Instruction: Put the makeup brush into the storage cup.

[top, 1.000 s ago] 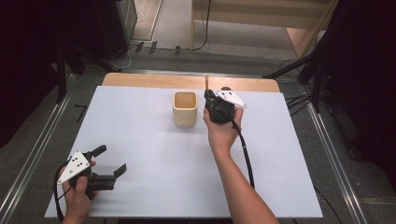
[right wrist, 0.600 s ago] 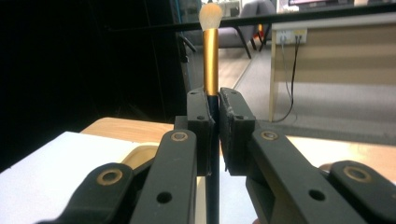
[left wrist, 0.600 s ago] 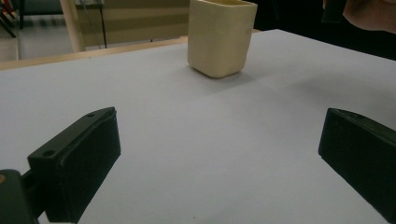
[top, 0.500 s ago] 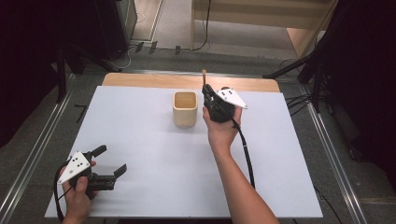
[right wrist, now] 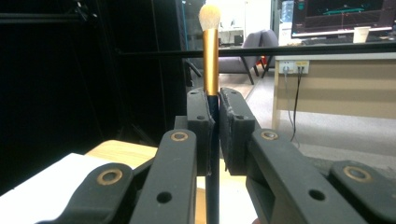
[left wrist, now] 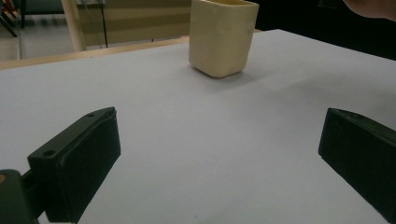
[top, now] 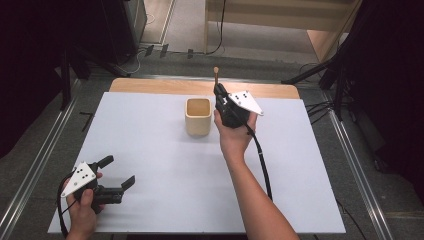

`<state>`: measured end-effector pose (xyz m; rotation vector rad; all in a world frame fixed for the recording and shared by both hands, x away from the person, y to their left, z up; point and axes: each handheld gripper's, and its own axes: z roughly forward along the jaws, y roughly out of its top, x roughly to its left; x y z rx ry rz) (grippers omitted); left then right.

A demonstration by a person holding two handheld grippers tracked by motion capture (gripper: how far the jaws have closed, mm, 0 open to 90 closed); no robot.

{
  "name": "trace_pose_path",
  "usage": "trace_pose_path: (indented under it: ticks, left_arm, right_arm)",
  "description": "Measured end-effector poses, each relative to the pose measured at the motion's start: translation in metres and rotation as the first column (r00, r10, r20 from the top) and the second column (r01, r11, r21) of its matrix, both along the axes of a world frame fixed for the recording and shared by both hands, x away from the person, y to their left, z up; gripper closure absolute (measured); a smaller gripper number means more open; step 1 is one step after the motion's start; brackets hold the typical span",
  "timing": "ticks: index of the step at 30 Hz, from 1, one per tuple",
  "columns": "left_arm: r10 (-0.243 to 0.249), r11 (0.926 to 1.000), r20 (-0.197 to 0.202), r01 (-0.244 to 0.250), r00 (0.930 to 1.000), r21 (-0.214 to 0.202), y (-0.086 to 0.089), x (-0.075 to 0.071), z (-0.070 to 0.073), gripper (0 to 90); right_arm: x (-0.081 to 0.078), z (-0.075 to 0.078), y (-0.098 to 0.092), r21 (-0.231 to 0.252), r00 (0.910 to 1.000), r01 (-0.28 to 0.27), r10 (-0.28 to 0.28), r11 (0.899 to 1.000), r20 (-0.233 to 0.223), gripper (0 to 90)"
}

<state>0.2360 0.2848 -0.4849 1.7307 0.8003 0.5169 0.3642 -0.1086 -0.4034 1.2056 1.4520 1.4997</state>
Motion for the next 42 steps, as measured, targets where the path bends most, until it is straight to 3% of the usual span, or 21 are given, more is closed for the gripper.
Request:
trace_pose_path:
  ticks: [5,24,37,42]
  left_arm:
    - [0.0,1.0,0.0,0.0,1.0,0.004,0.0,0.0,0.0,0.0]
    - [0.0,1.0,-0.002,0.0,1.0,0.0,0.0,0.0,0.0,0.0]
    - [0.003,1.0,-0.003,-0.003,1.0,-0.001,0.001,0.0,0.0,0.0]
    - [0.006,1.0,-0.004,-0.006,1.0,-0.004,0.002,0.0,0.0,0.0]
  right_arm:
    - [0.0,0.003,0.005,0.01,0.9995,-0.009,0.009,1.0,0.031,84.6]
    - [0.004,0.009,0.023,0.009,0.9956,-0.06,0.059,0.998,0.072,84.6]
    - [0.02,-0.007,0.03,0.024,0.9979,-0.061,0.061,0.998,0.024,84.6]
    - [0.025,-0.014,0.032,0.009,0.998,-0.062,0.062,0.998,0.006,84.6]
